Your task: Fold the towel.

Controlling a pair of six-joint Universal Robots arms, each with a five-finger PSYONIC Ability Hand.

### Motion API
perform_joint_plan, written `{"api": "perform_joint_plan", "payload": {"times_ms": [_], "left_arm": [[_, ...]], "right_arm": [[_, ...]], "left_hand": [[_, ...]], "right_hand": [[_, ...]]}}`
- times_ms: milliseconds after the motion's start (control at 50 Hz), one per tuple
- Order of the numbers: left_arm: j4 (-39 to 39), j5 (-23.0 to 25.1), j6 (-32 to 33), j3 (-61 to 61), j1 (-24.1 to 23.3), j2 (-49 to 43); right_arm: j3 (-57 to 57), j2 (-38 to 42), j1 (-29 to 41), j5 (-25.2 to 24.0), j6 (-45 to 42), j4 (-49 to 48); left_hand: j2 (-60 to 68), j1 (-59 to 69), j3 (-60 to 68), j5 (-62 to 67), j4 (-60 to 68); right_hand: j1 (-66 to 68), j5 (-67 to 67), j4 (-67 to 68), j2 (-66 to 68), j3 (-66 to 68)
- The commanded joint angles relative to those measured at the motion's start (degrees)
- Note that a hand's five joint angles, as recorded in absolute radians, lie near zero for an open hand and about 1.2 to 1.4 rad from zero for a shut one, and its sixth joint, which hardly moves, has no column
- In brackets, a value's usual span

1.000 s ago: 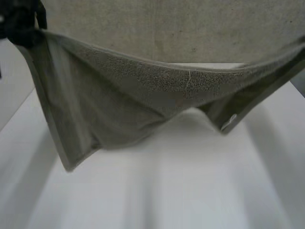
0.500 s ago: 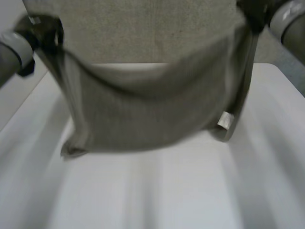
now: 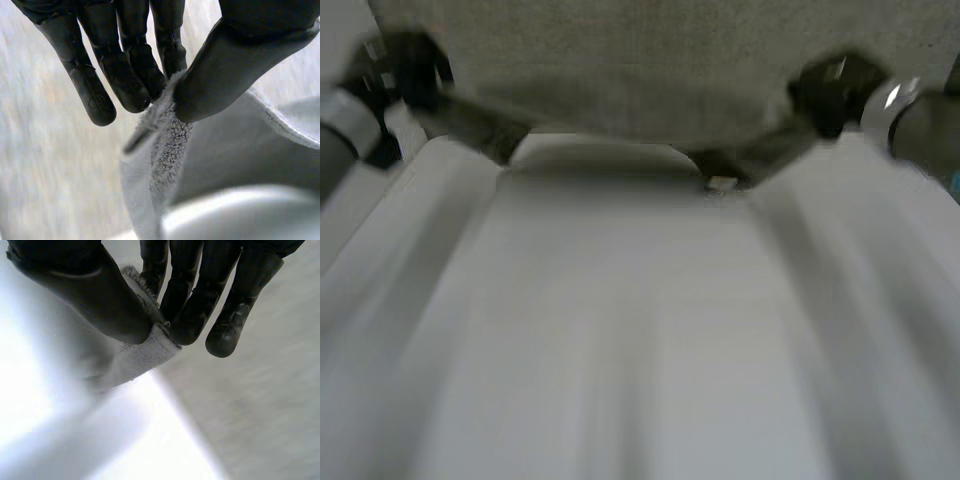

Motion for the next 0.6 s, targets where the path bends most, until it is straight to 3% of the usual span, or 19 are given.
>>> {"api": "perform_joint_plan", "payload": {"times_ms": [20,60,120,180,300,400,600], "left_arm": [[3.09,2.67,14.56,-19.46,2.45,-0.64],[3.09,2.85,18.77,-24.71,3.15,0.32],[2.91,3.11,19.75,-26.57,3.24,1.38],[2.56,4.86,19.84,-31.39,5.26,9.87],[2.29,6.98,19.22,-35.89,7.73,20.27],[2.29,9.7,14.84,-40.54,11.41,32.9],[2.47,13.22,8.42,-41.17,14.32,36.54]], "right_arm": [[26.49,-4.71,-2.48,-4.22,-3.73,-5.12],[35.76,-8.73,-2.57,-4.75,-4.08,-11.33],[39.76,-11.74,-2.48,-4.75,-4.08,-14.0],[48.0,-22.07,-2.66,-4.66,-3.29,-18.29],[52.15,-33.18,-6.09,-4.75,-1.27,-19.01],[52.68,-43.97,-13.89,-6.32,2.5,-19.01],[52.5,-46.11,-18.22,-12.74,3.03,-18.48]], "left_hand": [[3.05,7.67,3.36,5.57,2.3],[3.05,7.67,3.36,5.57,2.3],[3.05,7.67,3.36,5.57,2.3],[3.05,7.67,3.36,5.57,2.3],[3.05,7.67,3.36,5.57,2.3],[3.05,7.67,3.36,5.57,2.3],[3.05,7.67,3.36,5.57,2.3]], "right_hand": [[3.96,3.35,3.57,5.25,3.55],[3.96,3.35,3.57,5.25,3.55],[3.96,3.35,3.57,5.25,3.55],[3.96,3.35,3.57,5.25,3.55],[3.96,3.35,3.57,5.25,3.55],[3.96,3.35,3.57,5.25,3.55],[3.96,3.35,3.57,5.25,3.55]]}}
